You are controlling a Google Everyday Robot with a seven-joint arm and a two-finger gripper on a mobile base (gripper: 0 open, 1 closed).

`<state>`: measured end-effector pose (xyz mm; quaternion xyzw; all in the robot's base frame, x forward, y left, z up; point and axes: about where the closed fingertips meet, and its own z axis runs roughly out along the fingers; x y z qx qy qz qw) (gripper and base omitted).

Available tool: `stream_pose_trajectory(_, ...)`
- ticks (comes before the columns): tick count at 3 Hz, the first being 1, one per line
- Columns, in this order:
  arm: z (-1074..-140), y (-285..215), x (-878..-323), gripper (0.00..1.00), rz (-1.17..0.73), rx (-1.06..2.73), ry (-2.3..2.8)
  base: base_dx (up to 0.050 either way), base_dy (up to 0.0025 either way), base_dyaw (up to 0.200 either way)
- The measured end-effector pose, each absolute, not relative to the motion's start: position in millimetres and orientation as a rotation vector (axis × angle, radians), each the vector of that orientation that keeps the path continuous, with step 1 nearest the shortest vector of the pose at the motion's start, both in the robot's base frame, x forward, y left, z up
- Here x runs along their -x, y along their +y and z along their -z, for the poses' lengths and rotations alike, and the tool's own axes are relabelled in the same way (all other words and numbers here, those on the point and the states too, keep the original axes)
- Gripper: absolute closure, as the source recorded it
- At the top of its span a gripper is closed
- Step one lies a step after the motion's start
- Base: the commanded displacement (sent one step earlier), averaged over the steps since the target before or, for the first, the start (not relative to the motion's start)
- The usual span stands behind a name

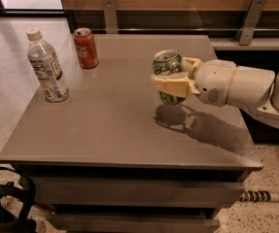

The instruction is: Place green can upright

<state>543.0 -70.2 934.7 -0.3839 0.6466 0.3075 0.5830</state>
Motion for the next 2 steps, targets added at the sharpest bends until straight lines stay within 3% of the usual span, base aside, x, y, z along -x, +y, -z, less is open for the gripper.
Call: stream_pose_trajectory(2, -939, -52, -532, 1.0, -0.709, 0.906, 1.427, 0.0, 0.0, 0.0)
